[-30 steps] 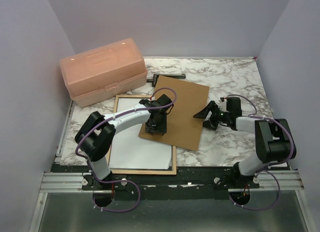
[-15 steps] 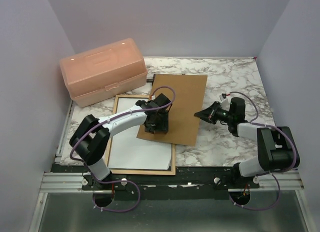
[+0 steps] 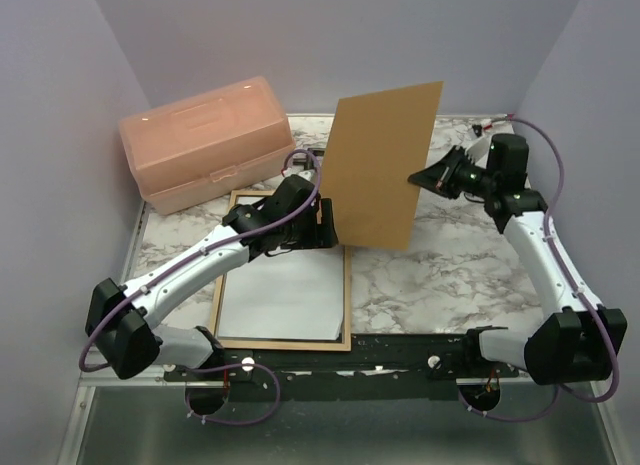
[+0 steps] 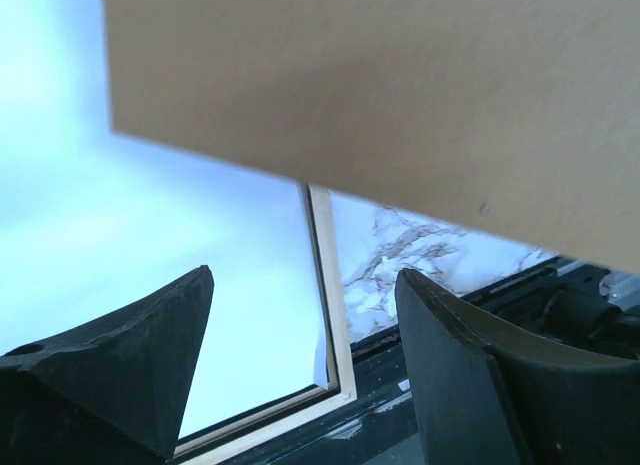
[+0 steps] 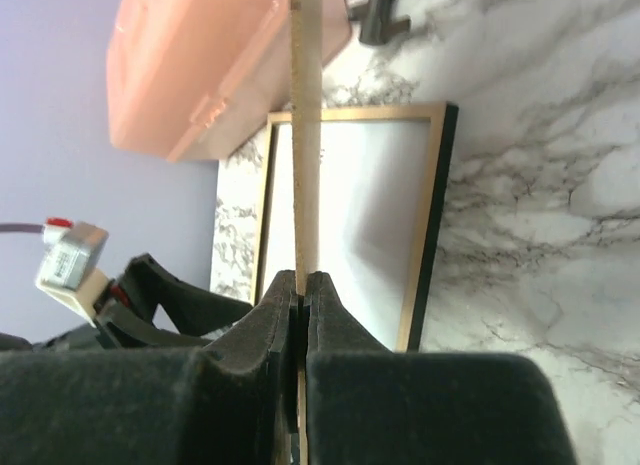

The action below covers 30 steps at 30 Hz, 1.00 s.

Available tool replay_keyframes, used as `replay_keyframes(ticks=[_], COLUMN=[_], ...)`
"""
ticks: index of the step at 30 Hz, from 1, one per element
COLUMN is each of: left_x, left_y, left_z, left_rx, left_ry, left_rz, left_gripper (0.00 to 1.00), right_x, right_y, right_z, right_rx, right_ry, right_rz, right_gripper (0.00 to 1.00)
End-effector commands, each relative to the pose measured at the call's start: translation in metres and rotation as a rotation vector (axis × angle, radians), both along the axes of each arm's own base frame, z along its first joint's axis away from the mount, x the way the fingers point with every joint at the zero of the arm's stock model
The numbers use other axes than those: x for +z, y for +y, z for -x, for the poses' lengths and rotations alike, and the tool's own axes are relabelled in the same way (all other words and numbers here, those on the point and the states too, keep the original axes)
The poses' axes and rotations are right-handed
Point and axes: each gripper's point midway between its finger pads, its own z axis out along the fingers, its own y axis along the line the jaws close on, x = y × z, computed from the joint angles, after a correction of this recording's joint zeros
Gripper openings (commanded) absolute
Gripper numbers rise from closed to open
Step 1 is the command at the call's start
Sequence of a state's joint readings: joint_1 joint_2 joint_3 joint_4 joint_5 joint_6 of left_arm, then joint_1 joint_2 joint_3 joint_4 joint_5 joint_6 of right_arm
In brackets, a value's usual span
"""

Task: Put the photo into the frame
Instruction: Turn over the photo frame item at the center of the board.

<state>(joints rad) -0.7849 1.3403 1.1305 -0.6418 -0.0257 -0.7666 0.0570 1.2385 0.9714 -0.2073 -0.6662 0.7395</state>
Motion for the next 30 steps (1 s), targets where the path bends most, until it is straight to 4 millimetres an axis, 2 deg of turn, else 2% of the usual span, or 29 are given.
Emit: replay_keyframes(ticks=[1, 5, 10, 13, 23, 30], left_x=[0.022, 0.024, 0.018, 0.015, 0.010, 0.003], left_y=[0.006, 0.010, 0.012, 0.012, 0.011, 0.012], left_z=[0.002, 0.004, 0.008, 0.009, 0.009, 0.010], left_rx=[0.003, 0.010, 0.008, 0.007, 0.000, -0.001], left_ry=[-0.060, -0.064, -0.041, -0.033, -0.015, 0.001], left_rz=[0.039, 0.036, 0.021, 0.018, 0.006, -0.016], left_gripper=[0.76, 0.76, 0.77, 0.77, 0.77, 0.77], right_x=[0.031, 0.061, 0.083, 0.088, 0.068, 0.058], right_y=[-0.023, -0.031, -0.045, -0.054, -0.062, -0.049], right_z=[0.008, 0.010, 0.017, 0.020, 0.020, 0.017], right_rx=[-0.048, -0.067, -0.122, -0.150, -0.128, -0.046], right_ry=[0.041, 0.035, 0.031, 0.040, 0.133, 0.172], right_rz=[0.180, 0.235, 0.309, 0.357, 0.433, 0.396], right_gripper=[0.00, 0.00, 0.00, 0.00, 0.00, 0.00])
